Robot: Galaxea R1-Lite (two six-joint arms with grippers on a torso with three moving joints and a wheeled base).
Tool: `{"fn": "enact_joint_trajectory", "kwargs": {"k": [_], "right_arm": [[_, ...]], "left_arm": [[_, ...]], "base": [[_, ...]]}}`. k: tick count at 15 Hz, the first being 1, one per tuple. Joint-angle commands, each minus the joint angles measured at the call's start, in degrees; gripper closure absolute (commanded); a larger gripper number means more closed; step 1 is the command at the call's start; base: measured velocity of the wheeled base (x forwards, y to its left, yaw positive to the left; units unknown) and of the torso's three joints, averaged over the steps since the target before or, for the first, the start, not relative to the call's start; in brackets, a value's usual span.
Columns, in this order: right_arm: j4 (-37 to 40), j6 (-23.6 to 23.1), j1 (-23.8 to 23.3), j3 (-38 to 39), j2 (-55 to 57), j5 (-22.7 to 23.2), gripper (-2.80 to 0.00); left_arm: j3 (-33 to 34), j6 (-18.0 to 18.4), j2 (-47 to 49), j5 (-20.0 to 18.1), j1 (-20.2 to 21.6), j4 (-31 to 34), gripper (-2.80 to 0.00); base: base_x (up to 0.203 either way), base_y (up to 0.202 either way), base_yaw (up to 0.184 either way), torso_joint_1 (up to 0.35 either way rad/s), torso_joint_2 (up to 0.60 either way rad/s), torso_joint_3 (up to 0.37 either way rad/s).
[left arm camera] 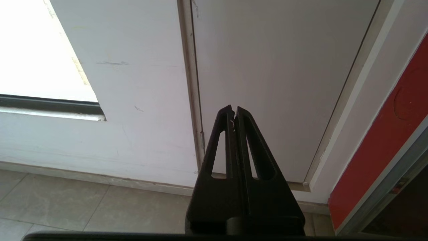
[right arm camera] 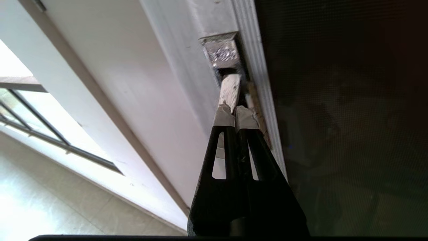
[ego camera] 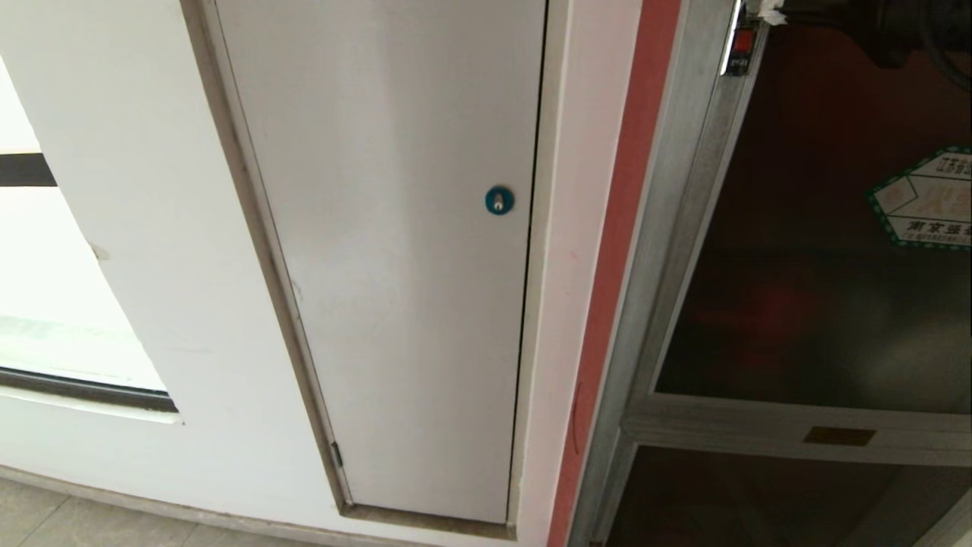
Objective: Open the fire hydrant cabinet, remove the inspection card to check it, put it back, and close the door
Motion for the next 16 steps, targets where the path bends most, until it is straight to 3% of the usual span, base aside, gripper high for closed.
{"fn": "enact_joint_trajectory", "kwargs": {"k": [1,16], "right_arm": [[-0.19,0.1,0.92,-0.02,-1.22,0.5,0.0],[-2.73,0.1,1.72,-0.11,-0.8,0.42,0.0]], "left_arm": [[0.09,0.02,0.06,-0.01,0.02,-0.01,0.0],[0.09,0.02,-0.02,-0.01,0.02,-0.01,0.0]], "base": [[0.0,0.0,0.0,0.0,0.0,0.0],[0.0,0.0,0.0,0.0,0.0,0.0]]}}
